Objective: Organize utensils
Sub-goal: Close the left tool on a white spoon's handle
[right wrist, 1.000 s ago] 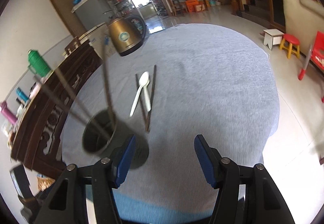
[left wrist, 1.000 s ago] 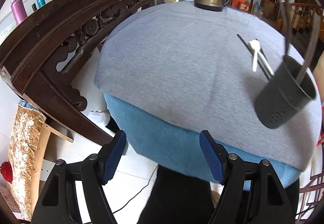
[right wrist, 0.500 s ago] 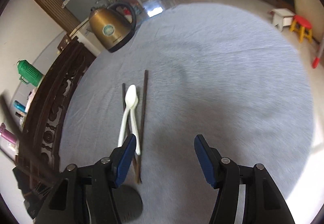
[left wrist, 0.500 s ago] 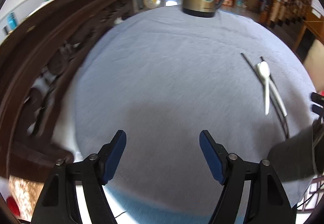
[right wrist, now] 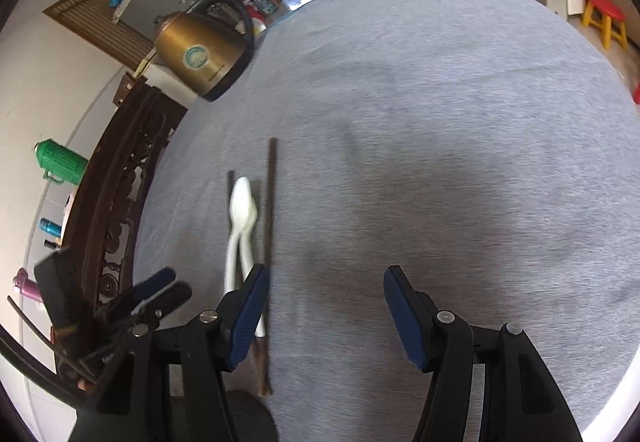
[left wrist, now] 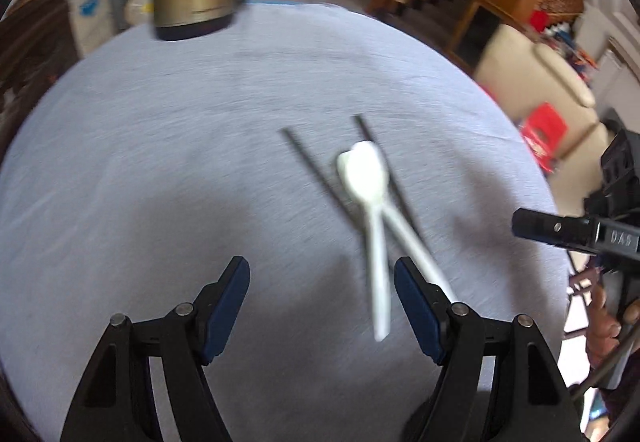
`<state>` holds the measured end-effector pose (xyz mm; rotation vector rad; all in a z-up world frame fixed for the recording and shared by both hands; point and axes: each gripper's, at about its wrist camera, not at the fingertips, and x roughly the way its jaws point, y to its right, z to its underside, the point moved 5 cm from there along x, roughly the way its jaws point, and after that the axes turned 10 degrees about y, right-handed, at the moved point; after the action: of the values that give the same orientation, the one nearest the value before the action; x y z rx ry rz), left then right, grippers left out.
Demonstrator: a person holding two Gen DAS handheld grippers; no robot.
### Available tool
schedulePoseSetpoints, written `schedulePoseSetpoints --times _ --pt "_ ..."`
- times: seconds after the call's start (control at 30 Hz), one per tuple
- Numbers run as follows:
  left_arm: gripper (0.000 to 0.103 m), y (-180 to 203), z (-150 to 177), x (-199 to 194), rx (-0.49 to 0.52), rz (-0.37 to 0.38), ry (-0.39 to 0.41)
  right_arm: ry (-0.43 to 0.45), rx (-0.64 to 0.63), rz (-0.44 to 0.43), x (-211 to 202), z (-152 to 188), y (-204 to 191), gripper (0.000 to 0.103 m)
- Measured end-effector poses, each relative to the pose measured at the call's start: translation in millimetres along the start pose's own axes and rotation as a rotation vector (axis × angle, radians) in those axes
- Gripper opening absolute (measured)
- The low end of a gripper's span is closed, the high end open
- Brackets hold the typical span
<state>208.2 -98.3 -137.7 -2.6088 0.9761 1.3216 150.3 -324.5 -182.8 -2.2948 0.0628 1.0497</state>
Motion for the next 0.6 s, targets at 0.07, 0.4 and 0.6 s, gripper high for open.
schedulePoseSetpoints --times 0.07,0.4,0.6 --pt "0.075 8.8 -6.2 10.4 0.0 0.036 -0.008 0.006 0.003 0.007 -3.0 -2.5 6.4 0.064" --pt "0.021 29.2 0.9 36.4 0.044 0.078 -0.081 0.01 -0.033 -0.003 -3.3 -12.5 3.1 0.064" --pt "0.009 23.6 6.0 31.0 0.041 0.068 -0.047 -0.007 -0.061 -0.011 3.6 -10.0 -7.5 0.064"
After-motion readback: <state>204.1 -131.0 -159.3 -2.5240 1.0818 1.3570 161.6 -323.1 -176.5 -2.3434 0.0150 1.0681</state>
